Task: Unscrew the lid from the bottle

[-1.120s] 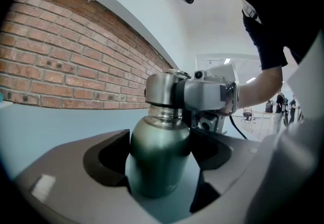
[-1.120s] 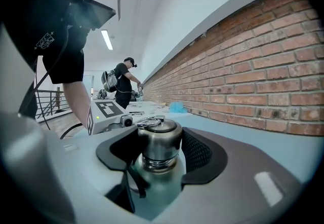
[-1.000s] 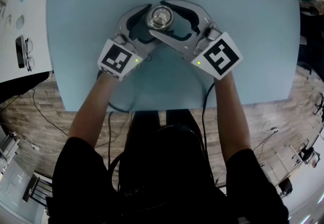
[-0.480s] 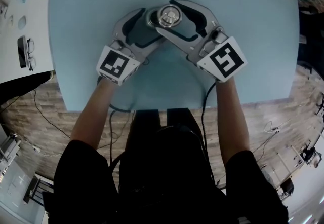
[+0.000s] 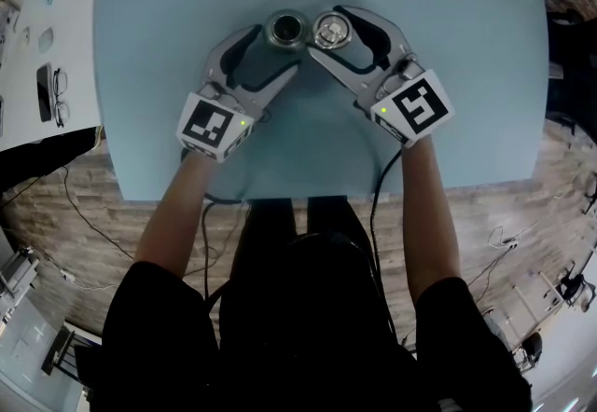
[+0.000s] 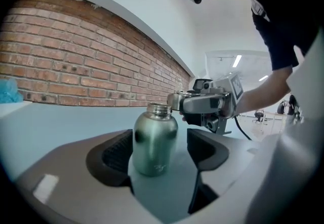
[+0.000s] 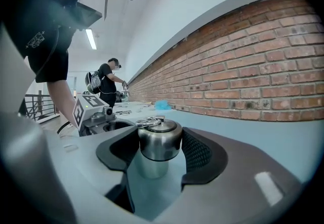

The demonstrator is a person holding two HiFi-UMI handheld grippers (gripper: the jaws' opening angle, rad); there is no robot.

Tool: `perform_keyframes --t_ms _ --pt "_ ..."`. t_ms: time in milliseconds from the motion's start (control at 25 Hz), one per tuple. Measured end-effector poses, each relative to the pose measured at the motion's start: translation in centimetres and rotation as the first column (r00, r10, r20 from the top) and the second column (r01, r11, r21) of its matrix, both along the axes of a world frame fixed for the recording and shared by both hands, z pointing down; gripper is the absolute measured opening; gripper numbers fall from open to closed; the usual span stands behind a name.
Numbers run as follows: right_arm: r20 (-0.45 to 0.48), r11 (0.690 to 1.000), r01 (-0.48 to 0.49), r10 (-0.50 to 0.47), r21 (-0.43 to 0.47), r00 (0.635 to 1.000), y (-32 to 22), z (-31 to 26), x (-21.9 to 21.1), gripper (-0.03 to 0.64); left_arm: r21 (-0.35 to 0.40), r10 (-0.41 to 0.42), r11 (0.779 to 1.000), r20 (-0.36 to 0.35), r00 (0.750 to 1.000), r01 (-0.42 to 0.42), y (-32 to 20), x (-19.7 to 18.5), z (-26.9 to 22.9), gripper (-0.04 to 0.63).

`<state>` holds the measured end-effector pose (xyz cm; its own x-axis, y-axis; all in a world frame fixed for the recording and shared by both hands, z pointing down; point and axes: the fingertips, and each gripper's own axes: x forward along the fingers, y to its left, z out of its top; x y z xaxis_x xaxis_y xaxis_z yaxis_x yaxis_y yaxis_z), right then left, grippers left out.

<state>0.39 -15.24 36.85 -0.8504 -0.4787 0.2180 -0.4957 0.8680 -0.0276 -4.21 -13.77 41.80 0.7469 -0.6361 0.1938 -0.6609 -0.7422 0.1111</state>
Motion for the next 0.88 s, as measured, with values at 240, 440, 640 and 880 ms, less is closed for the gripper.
perform_keyframes --t_ms 240,440,640,880 --pt "-0.031 0.999 -0.017 0.016 -0.034 0.999 0.0 2.2 0.8 0.265 0.000 -0.025 1.000 0.012 1.000 0.025 0.7 -0.5 0.1 0.305" --pt "-0.051 0.998 -0.024 0.022 -0.050 0.998 0.0 3.4 0.8 0.265 -0.002 -0.046 0.999 0.011 0.999 0.046 1.1 -0.9 0.2 0.276" --pt "-0.069 0.997 -0.033 0.029 -0.064 0.997 0.0 4.3 0.9 0.265 -0.013 -0.058 0.998 0.015 0.998 0.058 1.4 -0.9 0.3 0.236" --pt "-0.102 0.995 -0.052 0.043 -0.089 0.994 -0.1 5.8 1.3 0.265 -0.030 -0.063 0.997 0.022 0.998 0.064 1.9 -1.0 0.7 0.151"
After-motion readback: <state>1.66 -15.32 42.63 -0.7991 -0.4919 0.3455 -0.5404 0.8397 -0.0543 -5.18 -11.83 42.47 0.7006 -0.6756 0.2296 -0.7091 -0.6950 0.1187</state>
